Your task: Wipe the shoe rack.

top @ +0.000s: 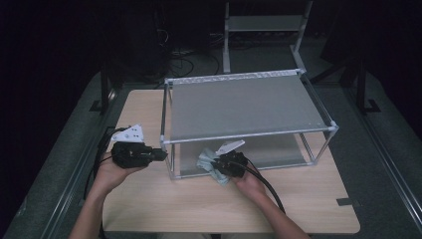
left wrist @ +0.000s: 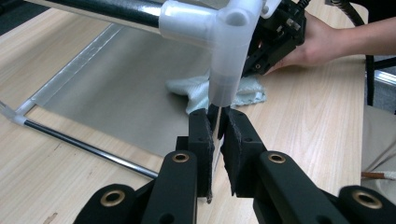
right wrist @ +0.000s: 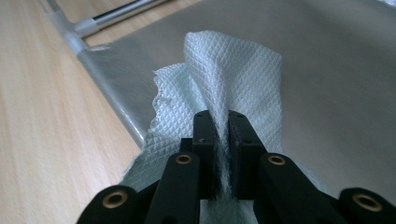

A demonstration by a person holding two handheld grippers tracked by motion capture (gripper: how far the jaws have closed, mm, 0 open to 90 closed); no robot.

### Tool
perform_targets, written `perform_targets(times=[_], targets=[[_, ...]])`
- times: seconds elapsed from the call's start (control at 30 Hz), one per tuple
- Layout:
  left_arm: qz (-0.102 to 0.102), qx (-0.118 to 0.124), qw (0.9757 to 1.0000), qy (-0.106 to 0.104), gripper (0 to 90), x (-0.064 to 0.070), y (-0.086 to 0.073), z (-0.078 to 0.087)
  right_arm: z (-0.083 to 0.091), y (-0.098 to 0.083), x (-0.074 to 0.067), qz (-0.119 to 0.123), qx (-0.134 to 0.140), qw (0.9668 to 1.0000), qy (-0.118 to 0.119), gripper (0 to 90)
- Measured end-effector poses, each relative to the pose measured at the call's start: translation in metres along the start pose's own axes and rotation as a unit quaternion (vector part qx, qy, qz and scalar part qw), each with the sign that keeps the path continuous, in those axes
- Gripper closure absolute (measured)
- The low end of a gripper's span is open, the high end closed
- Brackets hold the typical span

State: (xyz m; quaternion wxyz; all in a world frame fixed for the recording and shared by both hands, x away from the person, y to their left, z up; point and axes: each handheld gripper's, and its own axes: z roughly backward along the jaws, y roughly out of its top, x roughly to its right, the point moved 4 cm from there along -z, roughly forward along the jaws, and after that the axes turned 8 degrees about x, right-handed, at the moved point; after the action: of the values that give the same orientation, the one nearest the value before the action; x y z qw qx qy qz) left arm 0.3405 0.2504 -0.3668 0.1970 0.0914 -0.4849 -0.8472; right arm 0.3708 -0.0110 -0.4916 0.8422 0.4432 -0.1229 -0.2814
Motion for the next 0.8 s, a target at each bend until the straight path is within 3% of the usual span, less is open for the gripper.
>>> perform_targets(times=[0.13,0.17,0.23,0.33,0.43,0.5,0.63,0.7,0.8], targets=[[0.001,0.002,1.0,-0.001,81.6,0.0,-0.002,0.003,0.009,-0.006,0.009,0.002,-0.002,1.0,-0.007,82.4],[0.001,0.002,1.0,-0.002,81.7,0.0,-0.002,0.003,0.012,-0.008,0.014,0.014,0.004,0.9999,-0.009,82.4],[-0.002,0.002,1.0,-0.004,81.6,0.001,-0.001,0.001,0.017,-0.012,0.019,-0.001,0.002,0.9999,-0.015,82.4],[-0.002,0.0,1.0,-0.002,81.6,0.002,-0.001,0.001,0.01,-0.007,0.011,-0.013,-0.001,0.9998,-0.013,82.3],[-0.001,-0.002,1.0,0.001,81.6,0.001,-0.002,0.004,-0.001,0.0,0.0,0.005,0.002,1.0,-0.002,82.3],[0.001,-0.001,1.0,0.001,81.6,0.0,-0.003,0.005,0.001,-0.001,0.002,0.008,-0.002,1.0,0.0,82.4],[0.0,0.0,1.0,-0.003,81.6,0.001,-0.002,0.004,0.018,-0.013,0.018,0.015,0.005,0.9996,-0.025,82.4],[-0.002,-0.002,1.0,-0.001,81.6,0.002,0.0,0.001,0.019,-0.013,0.017,0.0,0.0,0.9996,-0.029,82.4],[-0.001,-0.006,1.0,0.002,81.7,0.002,0.0,0.002,0.015,-0.01,0.013,0.011,0.003,0.9997,-0.021,82.4]])
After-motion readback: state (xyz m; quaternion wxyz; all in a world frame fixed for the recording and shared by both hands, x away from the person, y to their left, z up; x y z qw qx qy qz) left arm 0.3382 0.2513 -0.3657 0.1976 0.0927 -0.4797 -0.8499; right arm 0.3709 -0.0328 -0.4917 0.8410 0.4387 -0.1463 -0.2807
